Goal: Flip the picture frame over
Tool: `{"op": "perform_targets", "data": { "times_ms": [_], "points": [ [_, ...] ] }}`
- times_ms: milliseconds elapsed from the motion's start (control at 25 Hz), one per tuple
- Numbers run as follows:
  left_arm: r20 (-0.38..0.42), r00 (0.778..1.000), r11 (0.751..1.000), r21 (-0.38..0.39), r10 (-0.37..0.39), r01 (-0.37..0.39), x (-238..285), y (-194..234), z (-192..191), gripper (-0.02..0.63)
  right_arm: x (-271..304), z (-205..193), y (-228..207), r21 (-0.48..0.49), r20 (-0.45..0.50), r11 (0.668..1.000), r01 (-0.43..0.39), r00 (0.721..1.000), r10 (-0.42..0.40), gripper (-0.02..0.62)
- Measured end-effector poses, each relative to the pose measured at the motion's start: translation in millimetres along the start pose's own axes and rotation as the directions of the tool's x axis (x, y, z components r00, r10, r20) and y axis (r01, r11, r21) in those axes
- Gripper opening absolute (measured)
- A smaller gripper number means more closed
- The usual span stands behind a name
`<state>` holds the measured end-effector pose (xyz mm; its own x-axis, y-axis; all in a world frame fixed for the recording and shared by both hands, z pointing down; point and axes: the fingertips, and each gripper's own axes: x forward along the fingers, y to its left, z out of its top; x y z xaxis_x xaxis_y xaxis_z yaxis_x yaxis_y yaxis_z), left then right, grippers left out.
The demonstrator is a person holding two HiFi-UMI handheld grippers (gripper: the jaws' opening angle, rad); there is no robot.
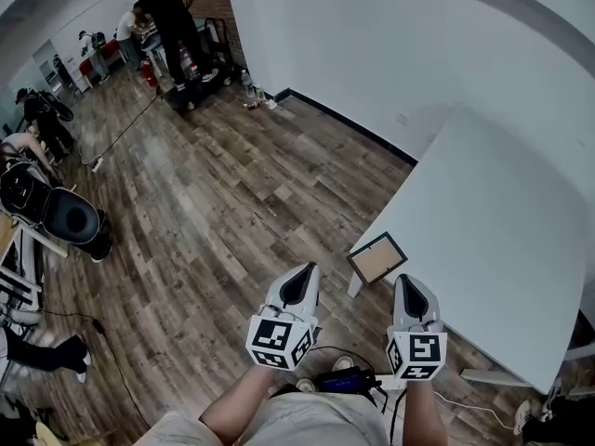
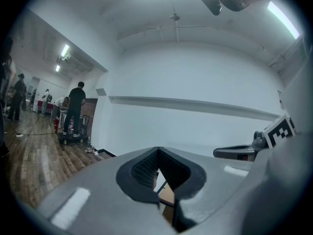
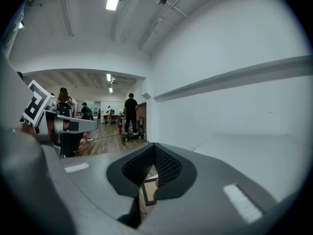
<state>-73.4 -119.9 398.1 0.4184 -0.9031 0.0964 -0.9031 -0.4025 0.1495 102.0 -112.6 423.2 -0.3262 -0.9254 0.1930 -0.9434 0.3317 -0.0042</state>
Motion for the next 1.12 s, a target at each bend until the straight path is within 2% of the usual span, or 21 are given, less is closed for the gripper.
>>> {"op": "perform_targets", "data": {
  "times_ms": [360, 720, 880, 1120],
  "points": [
    [0.009, 1.0, 1.0, 0.031, -0.002, 0.002, 36.4, -18.0, -6.4, 0.002, 18.4, -5.0, -30.7, 0.007, -0.02, 1.0, -0.027, 0.999, 0.027, 0.025],
    [-0.014, 0.998, 0.998, 0.013, -0.06, 0.06, 48.9, -14.0, -24.1, 0.002, 31.1, -29.4, -14.2, 0.035, -0.086, 0.999, -0.028, 0.996, 0.031, 0.025],
    [-0.026, 0.994, 0.995, 0.019, -0.102, 0.103, 43.9, -14.1, -33.2, 0.002, 32.4, -47.7, -4.8, 0.12, -0.115, 0.993, -0.014, 0.993, 0.028, 0.025],
    [-0.049, 0.991, 0.992, 0.005, -0.124, 0.124, 41.9, -15.1, -47.8, 0.002, 36.5, -87.4, 7.8, 0.224, -0.172, 0.974, -0.037, 0.982, 0.077, 0.026]
  ]
}}
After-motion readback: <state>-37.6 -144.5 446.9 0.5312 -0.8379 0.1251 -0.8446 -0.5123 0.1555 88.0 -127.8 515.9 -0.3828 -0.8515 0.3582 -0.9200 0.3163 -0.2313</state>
